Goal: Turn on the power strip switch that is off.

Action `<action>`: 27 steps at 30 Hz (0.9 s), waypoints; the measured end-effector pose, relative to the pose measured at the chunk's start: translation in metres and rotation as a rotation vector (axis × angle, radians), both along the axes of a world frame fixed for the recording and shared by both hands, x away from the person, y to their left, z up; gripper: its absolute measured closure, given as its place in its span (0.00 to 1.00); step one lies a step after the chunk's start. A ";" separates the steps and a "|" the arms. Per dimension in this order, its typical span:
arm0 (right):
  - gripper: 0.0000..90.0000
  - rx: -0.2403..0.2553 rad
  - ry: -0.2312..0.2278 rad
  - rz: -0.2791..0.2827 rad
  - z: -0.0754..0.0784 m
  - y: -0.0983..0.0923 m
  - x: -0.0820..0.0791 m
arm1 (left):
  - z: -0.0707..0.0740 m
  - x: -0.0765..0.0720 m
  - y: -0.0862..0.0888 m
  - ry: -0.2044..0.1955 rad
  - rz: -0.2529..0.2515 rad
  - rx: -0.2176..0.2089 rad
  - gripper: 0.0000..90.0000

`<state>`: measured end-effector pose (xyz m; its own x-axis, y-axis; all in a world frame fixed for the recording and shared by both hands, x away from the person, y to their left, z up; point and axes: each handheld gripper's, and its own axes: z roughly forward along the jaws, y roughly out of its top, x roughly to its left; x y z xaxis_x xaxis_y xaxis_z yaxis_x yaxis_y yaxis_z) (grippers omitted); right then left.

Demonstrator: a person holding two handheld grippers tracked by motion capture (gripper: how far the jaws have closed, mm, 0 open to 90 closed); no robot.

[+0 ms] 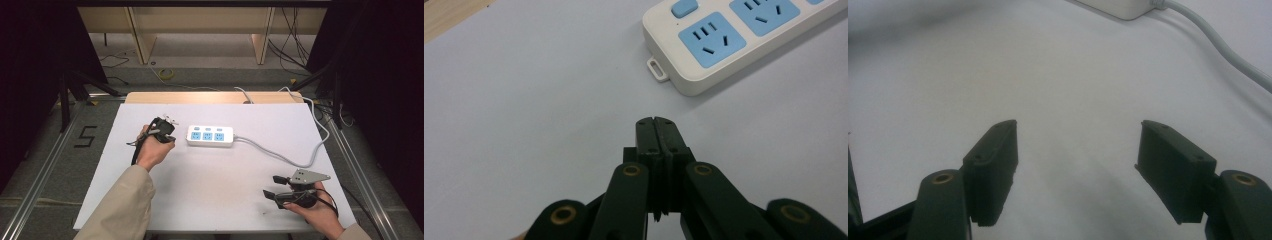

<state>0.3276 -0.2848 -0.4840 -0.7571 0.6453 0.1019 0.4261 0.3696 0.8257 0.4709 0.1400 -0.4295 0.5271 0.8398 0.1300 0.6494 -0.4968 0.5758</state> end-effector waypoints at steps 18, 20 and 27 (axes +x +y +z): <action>0.37 -0.002 0.003 0.000 0.000 0.000 0.000 | 0.004 0.013 -0.008 0.002 0.001 -0.004 1.00; 0.37 -0.002 0.001 0.000 0.000 0.000 0.000 | 0.005 0.014 -0.008 0.000 0.001 -0.003 1.00; 0.37 -0.002 0.000 0.000 0.000 -0.001 0.000 | 0.004 0.018 -0.008 0.010 0.007 -0.006 1.00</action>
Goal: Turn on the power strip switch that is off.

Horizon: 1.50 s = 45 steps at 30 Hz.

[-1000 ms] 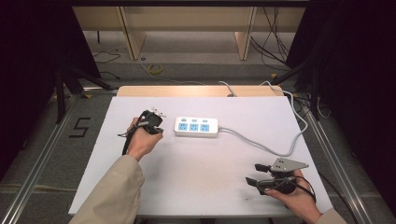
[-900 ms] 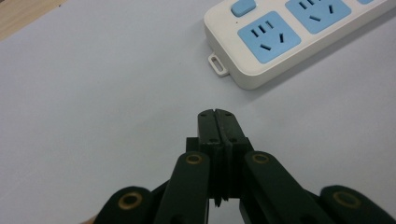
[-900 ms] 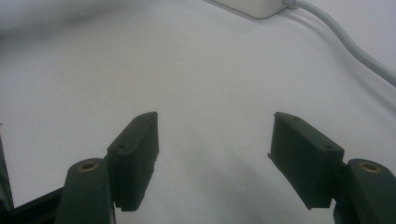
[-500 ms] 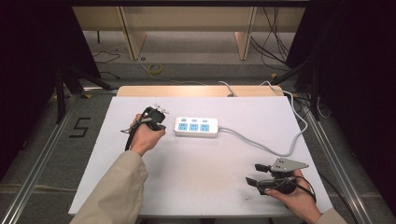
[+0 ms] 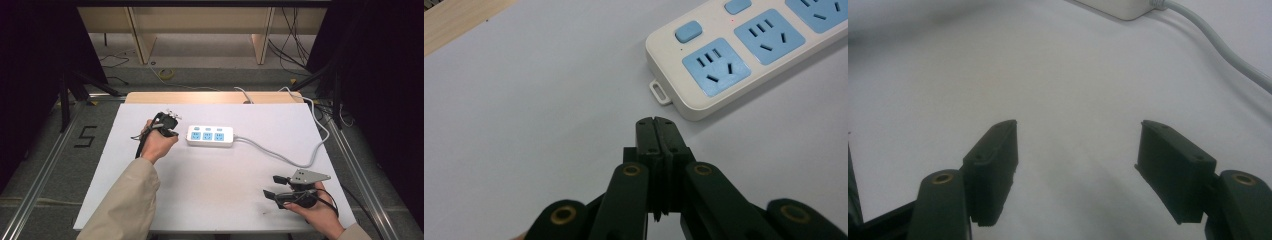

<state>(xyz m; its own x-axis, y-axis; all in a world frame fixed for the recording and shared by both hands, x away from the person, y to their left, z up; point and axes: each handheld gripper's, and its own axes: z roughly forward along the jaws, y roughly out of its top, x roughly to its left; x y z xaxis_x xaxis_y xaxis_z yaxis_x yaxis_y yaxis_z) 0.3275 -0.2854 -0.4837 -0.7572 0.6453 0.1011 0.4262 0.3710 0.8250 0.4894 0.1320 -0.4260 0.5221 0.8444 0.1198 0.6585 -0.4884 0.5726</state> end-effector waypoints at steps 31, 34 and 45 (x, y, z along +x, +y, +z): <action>0.37 0.005 0.005 -0.004 -0.001 -0.001 0.000 | 0.004 0.021 -0.011 0.002 -0.022 0.029 1.00; 0.37 0.007 0.006 -0.006 -0.001 -0.001 0.000 | 0.004 0.023 -0.012 -0.001 -0.021 0.028 1.00; 0.37 0.003 0.007 -0.008 -0.001 -0.001 0.000 | 0.004 0.031 -0.016 0.006 -0.030 0.030 1.00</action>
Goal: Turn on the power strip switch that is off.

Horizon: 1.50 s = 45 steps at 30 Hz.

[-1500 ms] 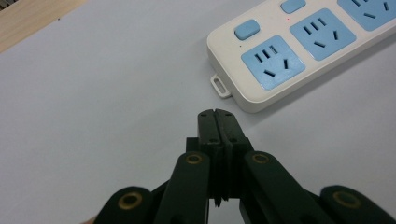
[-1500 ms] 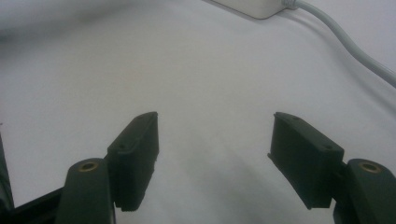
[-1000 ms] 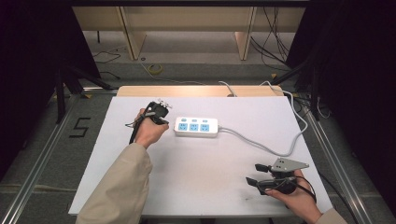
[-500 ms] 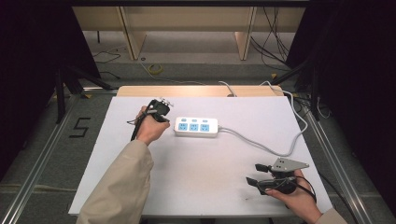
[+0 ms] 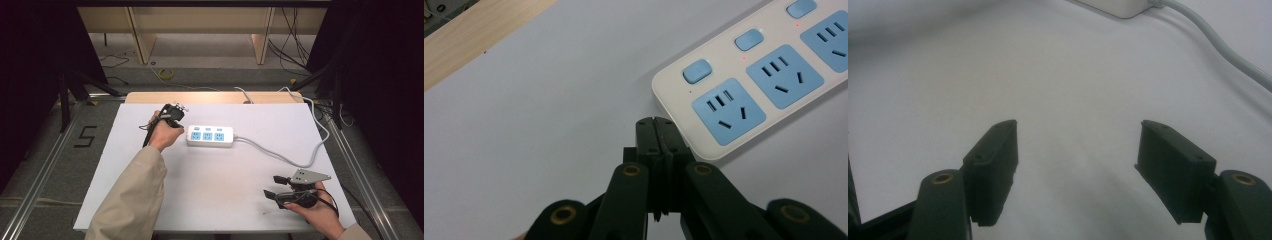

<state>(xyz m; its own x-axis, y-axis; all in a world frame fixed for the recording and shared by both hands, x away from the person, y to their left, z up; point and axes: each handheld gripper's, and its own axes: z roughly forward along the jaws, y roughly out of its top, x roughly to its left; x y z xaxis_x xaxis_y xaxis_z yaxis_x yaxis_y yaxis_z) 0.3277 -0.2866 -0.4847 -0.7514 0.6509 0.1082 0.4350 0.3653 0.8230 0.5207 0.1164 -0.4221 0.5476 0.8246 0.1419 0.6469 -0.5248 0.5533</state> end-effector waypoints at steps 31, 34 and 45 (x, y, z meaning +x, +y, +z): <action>0.37 0.002 0.000 0.001 0.000 -0.001 0.000 | -0.002 0.021 -0.020 -0.016 -0.043 0.015 1.00; 0.37 0.003 -0.001 0.001 0.000 -0.001 0.000 | -0.003 0.022 -0.022 -0.015 -0.051 0.021 1.00; 0.37 0.004 0.001 0.001 0.000 -0.001 0.000 | -0.008 0.025 -0.028 -0.026 -0.066 0.004 1.00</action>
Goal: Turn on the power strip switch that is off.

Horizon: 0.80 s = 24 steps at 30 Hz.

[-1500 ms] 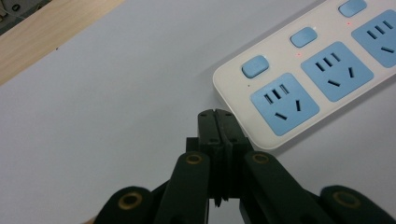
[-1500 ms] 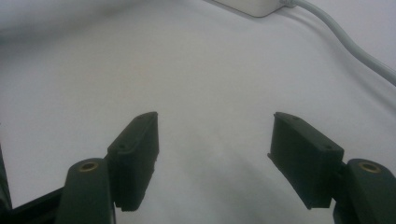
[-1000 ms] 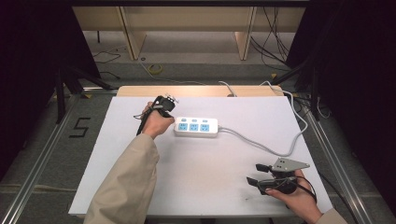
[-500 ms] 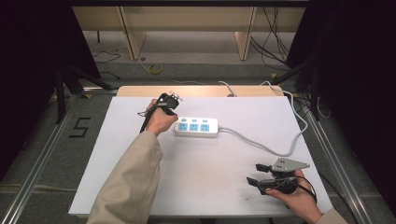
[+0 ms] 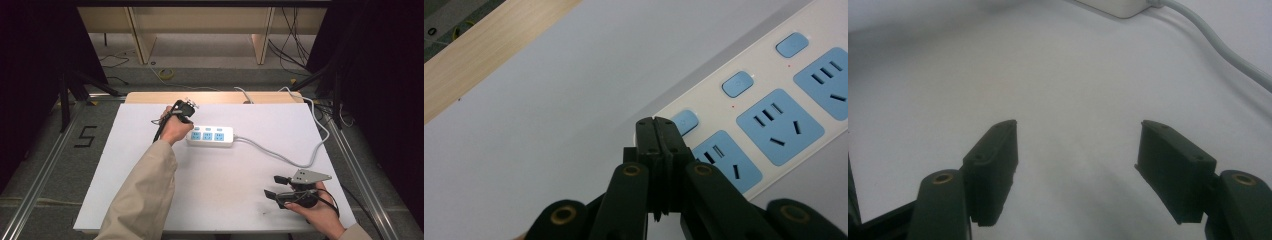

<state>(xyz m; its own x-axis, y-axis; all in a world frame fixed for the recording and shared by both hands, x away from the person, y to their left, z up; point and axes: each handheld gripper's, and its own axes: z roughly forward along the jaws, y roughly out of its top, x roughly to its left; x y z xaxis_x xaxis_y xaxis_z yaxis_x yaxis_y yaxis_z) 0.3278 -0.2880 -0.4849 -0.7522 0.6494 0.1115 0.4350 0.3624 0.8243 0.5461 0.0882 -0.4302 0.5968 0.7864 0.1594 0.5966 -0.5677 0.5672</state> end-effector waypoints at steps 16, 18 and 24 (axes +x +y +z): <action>0.37 0.000 0.001 -0.001 0.000 -0.001 0.000 | -0.004 0.005 -0.008 0.003 -0.006 0.000 1.00; 0.37 0.001 0.000 -0.001 0.000 -0.001 0.000 | -0.004 0.005 -0.010 0.002 -0.005 -0.004 1.00; 0.37 0.001 -0.002 0.001 0.000 -0.001 0.000 | -0.006 0.007 -0.014 0.004 -0.008 -0.005 1.00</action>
<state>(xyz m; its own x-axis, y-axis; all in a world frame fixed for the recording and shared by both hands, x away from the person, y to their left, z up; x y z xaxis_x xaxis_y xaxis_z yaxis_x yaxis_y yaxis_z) 0.3275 -0.2888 -0.4845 -0.7528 0.6488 0.1109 0.4335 0.3619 0.8253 0.5527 0.0746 -0.4357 0.6034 0.7825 0.1533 0.5945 -0.5696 0.5676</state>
